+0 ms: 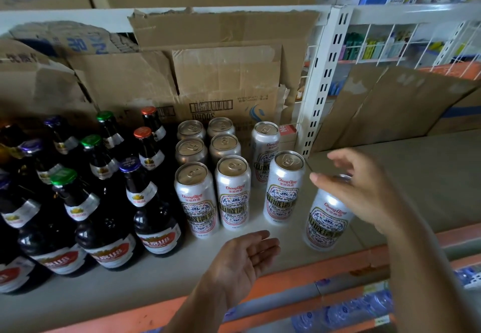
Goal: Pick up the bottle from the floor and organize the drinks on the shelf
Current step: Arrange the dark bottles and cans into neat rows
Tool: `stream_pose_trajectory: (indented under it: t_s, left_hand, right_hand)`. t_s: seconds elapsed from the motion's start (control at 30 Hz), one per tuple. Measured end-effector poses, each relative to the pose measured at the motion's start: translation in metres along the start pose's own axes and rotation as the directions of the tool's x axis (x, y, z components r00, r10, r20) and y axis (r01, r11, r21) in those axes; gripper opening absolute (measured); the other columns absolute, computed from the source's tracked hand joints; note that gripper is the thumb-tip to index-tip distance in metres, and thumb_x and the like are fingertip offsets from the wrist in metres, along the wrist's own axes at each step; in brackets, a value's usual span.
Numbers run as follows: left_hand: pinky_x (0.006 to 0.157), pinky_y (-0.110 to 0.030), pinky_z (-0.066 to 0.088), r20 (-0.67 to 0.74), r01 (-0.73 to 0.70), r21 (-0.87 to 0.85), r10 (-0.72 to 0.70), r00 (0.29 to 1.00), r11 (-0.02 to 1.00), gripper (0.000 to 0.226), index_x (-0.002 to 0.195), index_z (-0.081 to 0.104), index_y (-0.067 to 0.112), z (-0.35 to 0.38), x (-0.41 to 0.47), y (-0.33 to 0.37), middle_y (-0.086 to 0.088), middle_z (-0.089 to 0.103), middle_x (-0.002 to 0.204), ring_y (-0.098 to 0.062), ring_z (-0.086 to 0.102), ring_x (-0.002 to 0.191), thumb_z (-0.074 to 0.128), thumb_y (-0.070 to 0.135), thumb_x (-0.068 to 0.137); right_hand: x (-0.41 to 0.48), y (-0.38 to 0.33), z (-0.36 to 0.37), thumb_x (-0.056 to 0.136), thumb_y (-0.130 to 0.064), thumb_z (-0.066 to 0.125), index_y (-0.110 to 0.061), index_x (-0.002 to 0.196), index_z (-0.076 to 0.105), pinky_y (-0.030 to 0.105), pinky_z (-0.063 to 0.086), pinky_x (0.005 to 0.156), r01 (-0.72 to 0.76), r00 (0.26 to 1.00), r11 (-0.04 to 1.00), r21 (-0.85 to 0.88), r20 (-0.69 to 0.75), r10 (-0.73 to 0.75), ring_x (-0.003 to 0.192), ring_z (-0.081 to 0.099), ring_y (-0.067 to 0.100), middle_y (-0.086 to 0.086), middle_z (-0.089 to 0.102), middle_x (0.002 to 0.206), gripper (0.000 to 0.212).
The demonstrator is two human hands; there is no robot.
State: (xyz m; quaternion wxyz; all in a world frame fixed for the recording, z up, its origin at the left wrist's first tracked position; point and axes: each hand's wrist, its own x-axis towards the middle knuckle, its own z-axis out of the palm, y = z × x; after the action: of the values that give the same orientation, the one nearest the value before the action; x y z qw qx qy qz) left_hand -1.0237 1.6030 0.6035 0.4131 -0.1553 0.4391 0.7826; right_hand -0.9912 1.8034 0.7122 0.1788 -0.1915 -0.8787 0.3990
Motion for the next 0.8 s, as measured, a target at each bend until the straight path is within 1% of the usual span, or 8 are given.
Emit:
stream_pose_trajectory:
  t_s: [0.07, 0.17, 0.3, 0.4, 0.47, 0.6, 0.7, 0.8]
  left_hand:
    - [0.071, -0.03, 0.054, -0.006, 0.013, 0.006, -0.013, 1.0, 1.0, 0.023, 0.106, 0.061, -0.002, -0.001, -0.001, -0.001, -0.021, 0.073, 0.094, -0.028, 0.068, 0.084, 0.048, 0.007, 0.09]
    - [0.072, -0.03, 0.054, -0.008, 0.034, 0.012, -0.033, 0.999, 0.999, 0.023, 0.106, 0.062, -0.002, -0.003, -0.003, -0.004, -0.02, 0.073, 0.094, -0.027, 0.067, 0.084, 0.048, 0.007, 0.09]
    - [0.08, -0.032, 0.052, -0.01, 0.043, 0.034, -0.043, 0.999, 0.998, 0.025, 0.109, 0.062, -0.002, -0.007, -0.008, -0.008, -0.021, 0.072, 0.098, -0.027, 0.067, 0.085, 0.048, 0.007, 0.09]
    - [0.084, -0.034, 0.051, -0.031, 0.045, 0.042, -0.044, 0.999, 0.998, 0.024, 0.108, 0.062, -0.003, -0.012, -0.012, -0.007, -0.023, 0.071, 0.1, -0.029, 0.065, 0.088, 0.05, 0.008, 0.09]
    - [0.084, -0.035, 0.051, -0.051, 0.043, 0.04, -0.041, 0.998, 0.998, 0.023, 0.106, 0.062, -0.003, -0.017, -0.017, -0.005, -0.023, 0.07, 0.099, -0.03, 0.063, 0.087, 0.05, 0.008, 0.09]
    - [0.076, -0.036, 0.053, -0.056, 0.027, 0.008, -0.026, 0.998, 1.0, 0.02, 0.095, 0.064, -0.002, -0.034, -0.034, 0.003, -0.019, 0.071, 0.086, -0.028, 0.067, 0.076, 0.048, 0.009, 0.09]
    - [0.06, -0.029, 0.057, -0.088, 0.001, 0.014, 0.001, 0.996, 1.0, 0.023, 0.096, 0.066, -0.003, -0.059, -0.048, 0.012, -0.02, 0.071, 0.089, -0.026, 0.07, 0.069, 0.048, 0.01, 0.089]
    - [0.062, -0.028, 0.057, -0.162, -0.051, 0.048, 0.058, 0.985, 0.998, 0.026, 0.082, 0.071, 0.0, -0.088, -0.063, 0.022, -0.018, 0.073, 0.084, -0.023, 0.07, 0.068, 0.049, 0.01, 0.088]
  right_hand:
    - [-0.009, 0.006, 0.0, 0.069, -0.036, 0.082, -0.022, 0.12, 0.059, 0.037, 0.047, 0.093, -0.07, 0.997, 0.997, -0.039, 0.016, 0.071, 0.107, 0.059, 0.019, 0.0, 0.062, 0.108, 0.058]
    - [-0.021, 0.008, 0.003, 0.068, -0.037, 0.082, -0.021, 0.117, 0.061, 0.026, 0.042, 0.073, -0.067, 0.995, 0.991, -0.117, -0.085, 0.057, 0.088, 0.059, 0.016, -0.004, 0.061, 0.094, 0.055]
    - [-0.033, 0.003, 0.01, 0.064, -0.039, 0.083, -0.02, 0.112, 0.066, 0.026, 0.039, 0.073, -0.029, 0.977, 0.992, -0.119, -0.213, 0.003, 0.082, 0.057, 0.015, -0.007, 0.06, 0.086, 0.054]
    - [-0.039, -0.001, 0.016, 0.056, -0.053, 0.074, -0.022, 0.112, 0.067, 0.026, 0.044, 0.072, 0.008, 0.974, 0.999, -0.039, -0.226, -0.017, 0.082, 0.062, 0.011, -0.01, 0.063, 0.085, 0.064]
    - [-0.041, -0.007, 0.02, 0.052, -0.057, 0.072, -0.025, 0.108, 0.068, 0.026, 0.049, 0.072, 0.027, 0.978, 0.997, 0.075, -0.208, -0.011, 0.081, 0.066, 0.004, -0.015, 0.068, 0.084, 0.065]
    - [-0.04, -0.02, 0.041, 0.051, -0.053, 0.075, -0.031, 0.089, 0.071, 0.028, 0.055, 0.067, 0.058, 0.993, 0.926, 0.372, -0.119, -0.015, 0.075, 0.07, 0.004, -0.01, 0.075, 0.081, 0.044]
    - [-0.044, -0.032, 0.066, 0.051, -0.055, 0.076, -0.026, 0.09, 0.071, 0.031, 0.054, 0.069, 0.061, 0.997, 0.9, 0.432, -0.074, -0.032, 0.078, 0.071, 0.011, -0.006, 0.075, 0.082, 0.048]
    - [-0.051, -0.05, 0.094, 0.051, -0.055, 0.075, -0.024, 0.084, 0.071, 0.027, 0.053, 0.067, 0.081, 0.996, 0.893, 0.442, -0.008, -0.087, 0.07, 0.065, 0.007, -0.009, 0.072, 0.075, 0.046]
